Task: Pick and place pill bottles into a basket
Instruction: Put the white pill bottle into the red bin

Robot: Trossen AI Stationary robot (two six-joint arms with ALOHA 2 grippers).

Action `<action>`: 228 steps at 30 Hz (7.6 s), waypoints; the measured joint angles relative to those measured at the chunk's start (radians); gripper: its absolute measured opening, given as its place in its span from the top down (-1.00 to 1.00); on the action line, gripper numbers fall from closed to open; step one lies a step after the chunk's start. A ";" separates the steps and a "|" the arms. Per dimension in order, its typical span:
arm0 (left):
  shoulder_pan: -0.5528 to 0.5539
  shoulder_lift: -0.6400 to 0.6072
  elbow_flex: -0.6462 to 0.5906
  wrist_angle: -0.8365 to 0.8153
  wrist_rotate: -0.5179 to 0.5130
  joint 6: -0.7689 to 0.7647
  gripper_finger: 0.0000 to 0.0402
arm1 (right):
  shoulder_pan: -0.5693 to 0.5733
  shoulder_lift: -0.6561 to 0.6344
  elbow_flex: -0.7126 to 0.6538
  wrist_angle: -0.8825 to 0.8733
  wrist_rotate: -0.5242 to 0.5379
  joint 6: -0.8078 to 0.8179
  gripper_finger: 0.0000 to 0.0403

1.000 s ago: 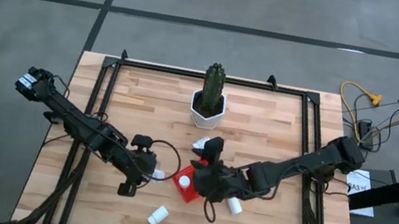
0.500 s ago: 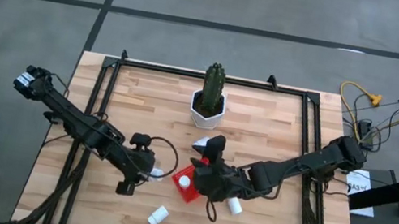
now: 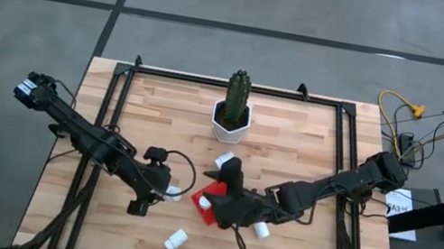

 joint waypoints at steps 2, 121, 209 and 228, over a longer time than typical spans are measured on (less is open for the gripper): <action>0.000 -0.005 0.000 0.000 0.000 0.001 0.23 | 0.001 0.000 0.000 0.016 -0.051 0.000 -0.44; 0.071 -0.004 -0.004 0.096 0.107 0.138 0.23 | -0.072 0.174 0.029 0.310 -0.279 -0.249 0.27; 0.057 -0.369 -0.447 0.081 0.052 -0.021 -0.02 | -0.177 0.161 0.393 -0.777 -0.486 0.626 0.27; 0.057 -0.367 -0.449 0.090 0.053 -0.020 -0.02 | -0.154 0.164 0.271 -0.727 -0.538 0.690 0.27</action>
